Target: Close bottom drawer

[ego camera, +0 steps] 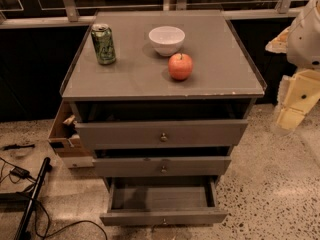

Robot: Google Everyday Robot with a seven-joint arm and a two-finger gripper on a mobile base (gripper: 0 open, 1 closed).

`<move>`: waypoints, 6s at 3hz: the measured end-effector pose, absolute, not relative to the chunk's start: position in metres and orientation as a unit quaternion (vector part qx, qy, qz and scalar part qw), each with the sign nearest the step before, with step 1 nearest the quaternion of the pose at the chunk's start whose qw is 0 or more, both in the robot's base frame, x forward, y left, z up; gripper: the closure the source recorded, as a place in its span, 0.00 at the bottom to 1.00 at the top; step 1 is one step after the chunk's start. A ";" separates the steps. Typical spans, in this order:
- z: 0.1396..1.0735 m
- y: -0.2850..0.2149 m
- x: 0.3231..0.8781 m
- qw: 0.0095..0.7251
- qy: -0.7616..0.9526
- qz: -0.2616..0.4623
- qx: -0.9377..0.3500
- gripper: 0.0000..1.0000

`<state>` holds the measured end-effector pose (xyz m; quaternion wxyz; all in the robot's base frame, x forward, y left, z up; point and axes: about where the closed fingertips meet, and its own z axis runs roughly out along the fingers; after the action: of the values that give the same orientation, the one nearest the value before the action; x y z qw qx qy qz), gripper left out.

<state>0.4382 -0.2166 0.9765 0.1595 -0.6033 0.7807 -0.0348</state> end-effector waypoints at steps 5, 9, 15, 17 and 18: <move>0.713 -0.210 0.467 0.212 0.807 0.123 -0.537 1.00; 0.538 -0.241 0.449 0.208 0.834 0.148 -0.490 1.00; 0.262 -0.266 0.428 0.252 0.818 0.249 -0.453 1.00; 0.219 -0.224 0.396 0.254 0.791 0.292 -0.474 1.00; 0.215 -0.222 0.396 0.255 0.787 0.282 -0.487 1.00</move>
Offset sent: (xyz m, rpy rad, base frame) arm 0.0000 0.0000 0.0000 0.0000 0.0000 0.0000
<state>0.3962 -0.2218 0.2150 0.2552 -0.4866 0.7866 0.2818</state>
